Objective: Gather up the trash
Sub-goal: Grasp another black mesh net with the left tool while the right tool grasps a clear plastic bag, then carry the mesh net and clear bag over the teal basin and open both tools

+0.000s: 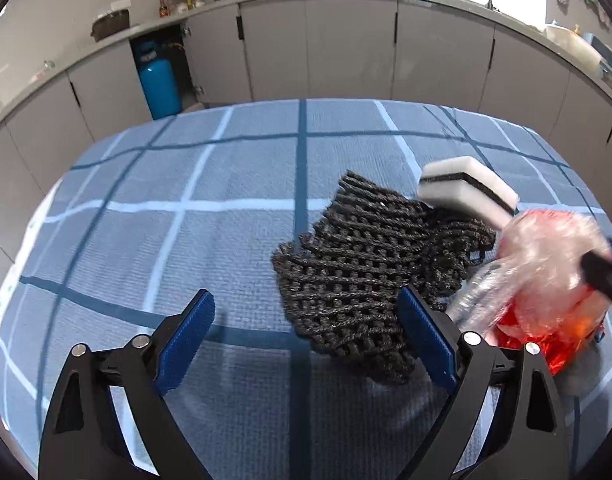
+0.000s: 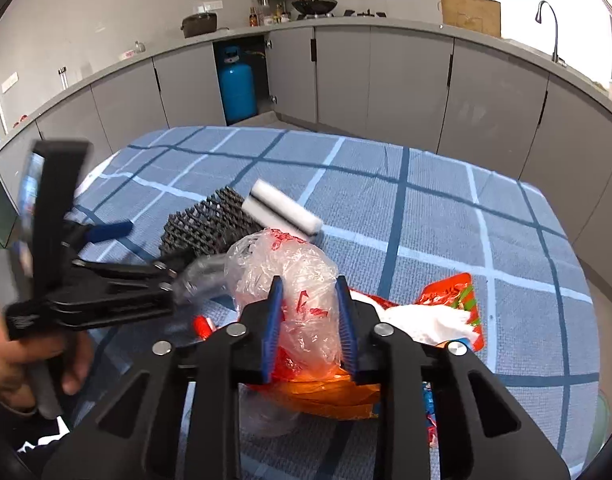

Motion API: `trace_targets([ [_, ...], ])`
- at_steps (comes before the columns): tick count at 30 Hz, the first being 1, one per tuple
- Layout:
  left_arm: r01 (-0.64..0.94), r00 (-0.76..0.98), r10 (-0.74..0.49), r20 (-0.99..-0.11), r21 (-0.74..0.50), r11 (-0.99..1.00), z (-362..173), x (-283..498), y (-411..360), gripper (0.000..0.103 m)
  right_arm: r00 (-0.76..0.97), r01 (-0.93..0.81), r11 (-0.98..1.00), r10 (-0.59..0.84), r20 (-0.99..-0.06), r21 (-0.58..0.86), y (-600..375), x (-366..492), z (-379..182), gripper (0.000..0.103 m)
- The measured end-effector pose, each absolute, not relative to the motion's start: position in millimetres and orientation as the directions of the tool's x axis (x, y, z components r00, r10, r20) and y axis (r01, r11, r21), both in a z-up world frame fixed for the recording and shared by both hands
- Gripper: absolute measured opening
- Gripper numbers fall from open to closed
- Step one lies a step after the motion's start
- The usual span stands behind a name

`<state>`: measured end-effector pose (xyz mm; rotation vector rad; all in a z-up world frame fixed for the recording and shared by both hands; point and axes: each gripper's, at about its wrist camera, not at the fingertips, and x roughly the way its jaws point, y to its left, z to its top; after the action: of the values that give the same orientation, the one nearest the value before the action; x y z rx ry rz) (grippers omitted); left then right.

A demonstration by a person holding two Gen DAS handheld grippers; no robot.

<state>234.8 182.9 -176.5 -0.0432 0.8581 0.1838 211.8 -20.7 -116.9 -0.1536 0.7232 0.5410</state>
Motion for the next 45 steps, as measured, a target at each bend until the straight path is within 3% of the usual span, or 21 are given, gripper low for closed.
trace_targets([
  [2, -0.167, 0.63, 0.128, -0.766, 0.027, 0.986, -179.1, 235.5, 182.5, 0.066, 0.64, -0.514, 0.857, 0.415, -0.647, 0.04, -24.3, 207.6, -111.4, 0.024],
  [3, -0.156, 0.622, 0.11, -0.775, 0.015, 0.988, -181.5, 236.9, 181.3, 0.061, 0.647, -0.509, 0.86, 0.412, -0.641, 0.039, -27.3, 206.8, -109.8, 0.024],
  [5, -0.141, 0.614, 0.092, -0.784, 0.006, 0.99, -184.5, 238.0, 178.7, 0.035, 0.658, -0.5, 0.865, 0.413, -0.63, 0.046, -31.2, 204.0, -106.5, 0.024],
  [8, -0.13, 0.617, 0.091, -0.781, 0.013, 0.991, -183.4, 236.0, 175.4, 0.011, 0.678, -0.48, 0.876, 0.411, -0.609, 0.057, -42.2, 201.9, -99.8, 0.024],
  [16, -0.165, 0.686, 0.138, -0.714, 0.031, 0.986, -141.4, 209.2, 184.5, 0.01, 0.715, -0.44, 0.894, 0.409, -0.567, 0.091, -66.3, 203.4, -82.7, 0.024],
  [23, -0.202, 0.77, 0.208, -0.603, 0.079, 0.976, -83.9, 181.8, 183.9, 0.01, 0.748, -0.397, 0.911, 0.39, -0.537, 0.109, -91.6, 197.8, -74.5, 0.024],
  [30, -0.106, 0.816, 0.129, -0.564, 0.074, 0.992, -56.6, 180.4, 141.0, 0.01, 0.79, -0.323, 0.938, 0.339, -0.51, 0.124, -132.0, 191.2, -66.9, 0.024],
  [45, 0.142, 0.826, -0.072, -0.559, 0.084, 0.986, -54.6, 212.8, 1.2, 0.01, 0.844, -0.108, 0.981, 0.176, -0.507, 0.161, -249.6, 167.1, -72.5, 0.024],
])
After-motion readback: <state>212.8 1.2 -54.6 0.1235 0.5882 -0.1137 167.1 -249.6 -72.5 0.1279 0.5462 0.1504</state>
